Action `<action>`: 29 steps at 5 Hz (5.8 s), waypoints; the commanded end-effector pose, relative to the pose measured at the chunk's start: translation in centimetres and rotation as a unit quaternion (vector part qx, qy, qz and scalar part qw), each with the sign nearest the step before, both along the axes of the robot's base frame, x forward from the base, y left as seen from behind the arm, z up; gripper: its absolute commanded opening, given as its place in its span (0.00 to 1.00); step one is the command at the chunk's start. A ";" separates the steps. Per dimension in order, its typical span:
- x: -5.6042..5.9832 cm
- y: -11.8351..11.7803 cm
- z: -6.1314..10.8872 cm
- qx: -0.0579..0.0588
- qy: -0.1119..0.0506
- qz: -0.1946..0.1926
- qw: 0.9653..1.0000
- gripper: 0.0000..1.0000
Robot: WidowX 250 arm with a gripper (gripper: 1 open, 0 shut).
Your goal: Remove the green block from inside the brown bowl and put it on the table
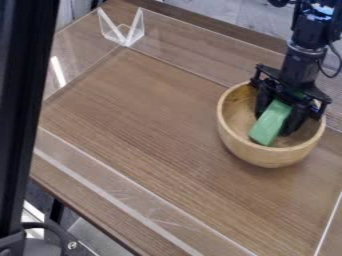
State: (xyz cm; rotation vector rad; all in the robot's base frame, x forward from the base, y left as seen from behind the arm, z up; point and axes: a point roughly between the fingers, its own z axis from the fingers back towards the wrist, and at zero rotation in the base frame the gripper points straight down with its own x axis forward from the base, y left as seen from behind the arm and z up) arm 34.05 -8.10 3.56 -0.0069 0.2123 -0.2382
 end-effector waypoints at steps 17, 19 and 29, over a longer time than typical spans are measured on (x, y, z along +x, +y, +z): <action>-8.5 12.0 0.8 0.009 -0.011 0.077 0.997 0.00; -8.0 11.8 1.4 -0.001 -0.018 0.078 0.997 0.00; -8.5 12.4 9.8 -0.051 -0.103 0.093 0.989 1.00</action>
